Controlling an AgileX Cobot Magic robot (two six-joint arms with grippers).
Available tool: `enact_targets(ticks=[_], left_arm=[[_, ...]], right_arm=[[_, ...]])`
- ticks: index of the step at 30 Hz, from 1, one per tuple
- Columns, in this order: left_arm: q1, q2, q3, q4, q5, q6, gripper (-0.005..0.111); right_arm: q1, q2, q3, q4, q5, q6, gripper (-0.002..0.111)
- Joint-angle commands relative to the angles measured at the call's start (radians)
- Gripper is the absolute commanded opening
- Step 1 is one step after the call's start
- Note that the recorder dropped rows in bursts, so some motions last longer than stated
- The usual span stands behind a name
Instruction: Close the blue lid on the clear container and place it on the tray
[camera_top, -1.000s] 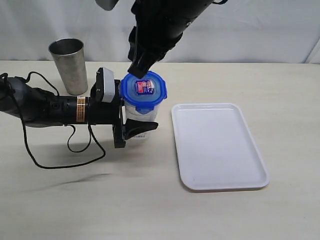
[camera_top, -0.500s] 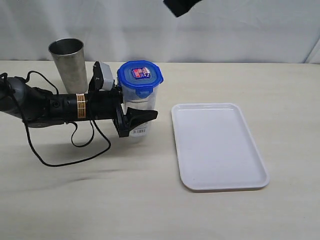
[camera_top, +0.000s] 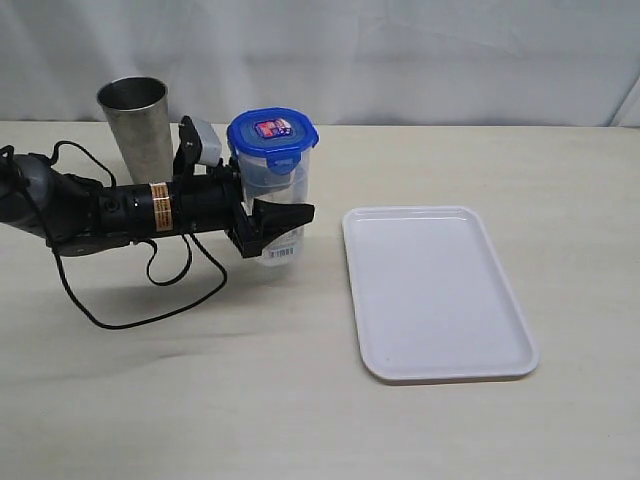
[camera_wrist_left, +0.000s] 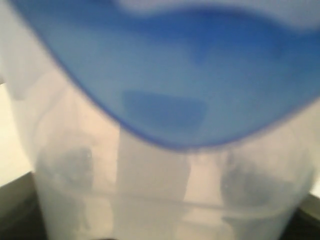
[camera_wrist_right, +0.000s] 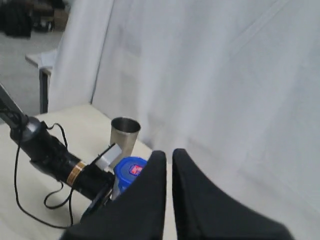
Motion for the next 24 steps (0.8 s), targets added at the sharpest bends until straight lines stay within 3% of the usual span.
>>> enact_targets(ticks=[1, 11, 24], left_arm=[[-0.001, -0.015, -0.005, -0.034, -0.024, -0.007, 0.0], [-0.001, -0.015, -0.005, -0.034, -0.028, -0.007, 0.0], [-0.007, -0.015, -0.007, -0.053, -0.026, -0.007, 0.0]], right_arm=[[0.0, -0.19, 0.138, 0.006, -0.064, 0.021, 0.005], [0.0, -0.655, 0.416, -0.012, -0.175, 0.153, 0.005], [0.0, -0.655, 0.476, -0.018, -0.123, 0.174, 0.005]])
